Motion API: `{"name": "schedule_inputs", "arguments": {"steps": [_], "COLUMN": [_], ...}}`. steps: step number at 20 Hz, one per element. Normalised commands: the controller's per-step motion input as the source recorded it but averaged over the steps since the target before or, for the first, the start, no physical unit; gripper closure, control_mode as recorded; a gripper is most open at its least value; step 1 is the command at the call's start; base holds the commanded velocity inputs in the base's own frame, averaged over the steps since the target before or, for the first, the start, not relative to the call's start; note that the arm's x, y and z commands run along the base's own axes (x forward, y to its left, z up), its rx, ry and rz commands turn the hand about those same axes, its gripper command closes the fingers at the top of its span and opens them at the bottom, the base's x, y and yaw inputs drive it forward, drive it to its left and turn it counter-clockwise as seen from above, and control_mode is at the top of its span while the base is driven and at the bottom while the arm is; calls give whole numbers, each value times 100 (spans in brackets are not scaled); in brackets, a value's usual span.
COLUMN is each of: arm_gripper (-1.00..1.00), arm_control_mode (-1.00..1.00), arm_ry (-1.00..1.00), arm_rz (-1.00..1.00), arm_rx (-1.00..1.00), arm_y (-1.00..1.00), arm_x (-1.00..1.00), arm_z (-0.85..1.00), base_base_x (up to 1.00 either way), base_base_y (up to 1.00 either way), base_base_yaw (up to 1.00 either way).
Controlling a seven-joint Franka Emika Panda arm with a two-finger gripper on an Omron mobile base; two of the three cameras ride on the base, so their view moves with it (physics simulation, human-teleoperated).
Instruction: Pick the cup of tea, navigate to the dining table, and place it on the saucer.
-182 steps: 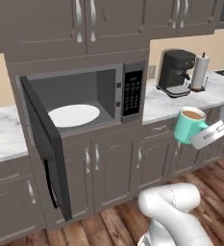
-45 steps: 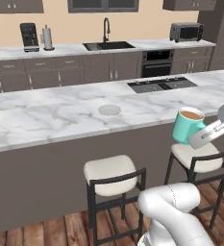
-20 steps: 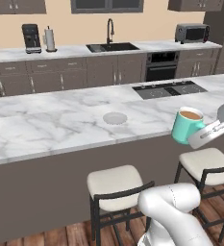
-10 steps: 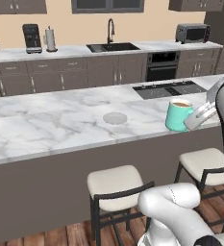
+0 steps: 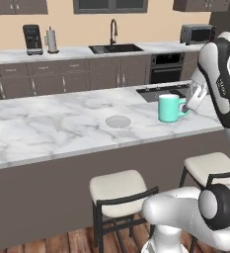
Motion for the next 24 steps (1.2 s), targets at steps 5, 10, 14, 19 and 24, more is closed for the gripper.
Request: {"name": "schedule_inputs", "arguments": {"steps": [5,10,14,19,24], "arm_gripper": [100,100,100,100,100], "arm_control_mode": [-100,-100,-100,-100,-100], "arm_ry": [0,-12,-17,-8,0], "arm_rz": [26,7,0,0,0], "arm_rx": [-1,0,1,2,0], "arm_y": [23,7,0,2,15], "arm_x": [100,100,53,50,80], "arm_z": [-64,-65,-14,2,-16], "base_base_x": [0,0,0,0,0], "base_base_y": [0,0,0,0,0], "base_base_yaw": [0,0,0,0,0]}}
